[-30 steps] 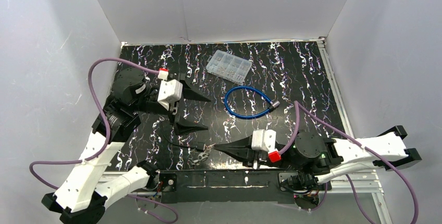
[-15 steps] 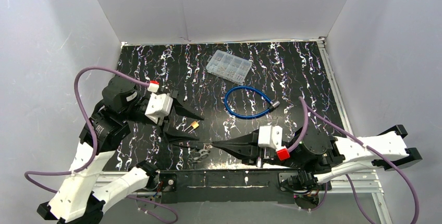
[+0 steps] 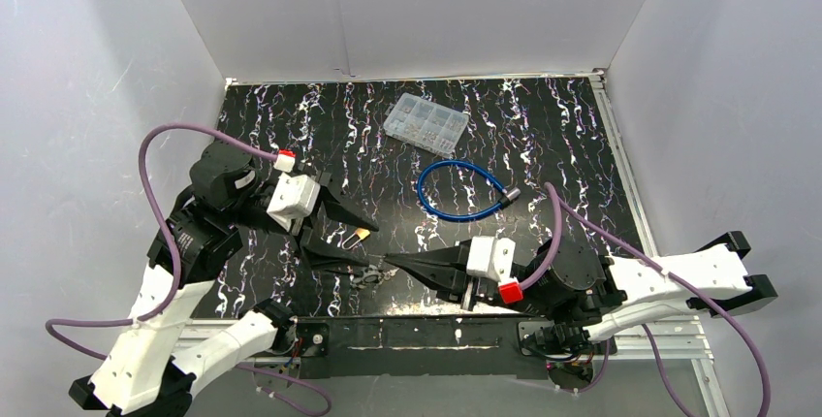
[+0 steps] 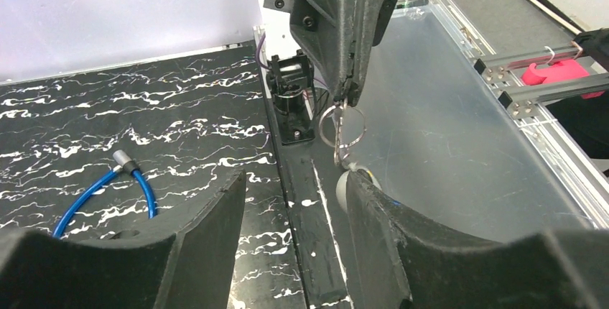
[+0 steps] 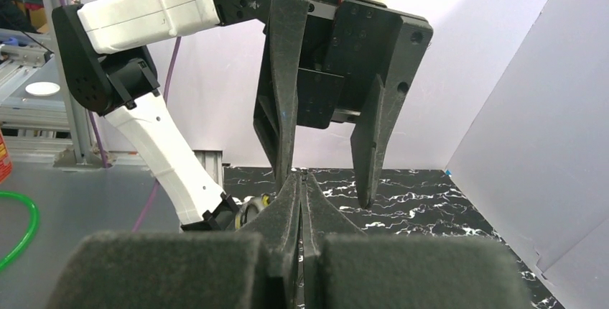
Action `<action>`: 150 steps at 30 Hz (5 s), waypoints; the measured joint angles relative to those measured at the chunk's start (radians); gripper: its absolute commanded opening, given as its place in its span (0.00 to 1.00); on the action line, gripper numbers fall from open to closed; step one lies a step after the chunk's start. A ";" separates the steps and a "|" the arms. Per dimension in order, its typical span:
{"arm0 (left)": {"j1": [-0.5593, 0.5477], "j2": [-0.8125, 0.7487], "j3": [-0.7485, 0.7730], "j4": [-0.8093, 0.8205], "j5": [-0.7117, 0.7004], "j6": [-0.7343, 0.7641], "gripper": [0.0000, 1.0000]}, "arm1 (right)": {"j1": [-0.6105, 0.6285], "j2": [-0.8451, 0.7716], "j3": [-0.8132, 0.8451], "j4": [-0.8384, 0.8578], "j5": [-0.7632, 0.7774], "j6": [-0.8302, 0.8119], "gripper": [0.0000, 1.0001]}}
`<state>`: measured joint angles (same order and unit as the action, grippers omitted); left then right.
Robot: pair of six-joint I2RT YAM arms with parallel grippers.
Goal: Unlock with the key
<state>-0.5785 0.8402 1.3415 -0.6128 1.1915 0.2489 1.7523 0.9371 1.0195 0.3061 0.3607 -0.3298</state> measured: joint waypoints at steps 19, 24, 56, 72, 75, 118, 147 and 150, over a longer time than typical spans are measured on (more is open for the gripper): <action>0.000 -0.021 -0.005 0.059 0.012 -0.061 0.19 | -0.053 0.045 0.000 0.071 -0.007 -0.010 0.01; 0.000 -0.026 -0.006 0.082 0.005 -0.083 0.00 | -0.058 0.069 0.000 0.075 -0.017 -0.001 0.01; 0.020 -0.039 -0.006 0.090 -0.019 -0.076 0.38 | -0.063 0.032 -0.009 0.127 -0.027 0.059 0.01; 0.030 -0.039 -0.005 0.141 -0.002 -0.140 0.04 | -0.063 0.034 -0.021 0.161 -0.023 0.065 0.01; 0.034 -0.039 -0.005 0.152 0.003 -0.155 0.00 | -0.063 0.035 -0.021 0.166 -0.023 0.066 0.01; 0.067 -0.056 -0.023 0.180 0.017 -0.195 0.27 | -0.063 0.039 -0.054 0.193 -0.008 0.086 0.01; 0.067 0.016 0.153 -0.187 -0.023 0.167 0.00 | -0.061 -0.058 0.020 -0.090 -0.050 0.129 0.35; 0.067 0.045 0.197 -0.333 -0.082 0.325 0.00 | -0.061 -0.122 0.066 -0.187 -0.043 0.136 0.39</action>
<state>-0.5114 0.8848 1.5387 -0.9459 1.1099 0.5735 1.6909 0.8146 1.0859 0.1192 0.3176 -0.1936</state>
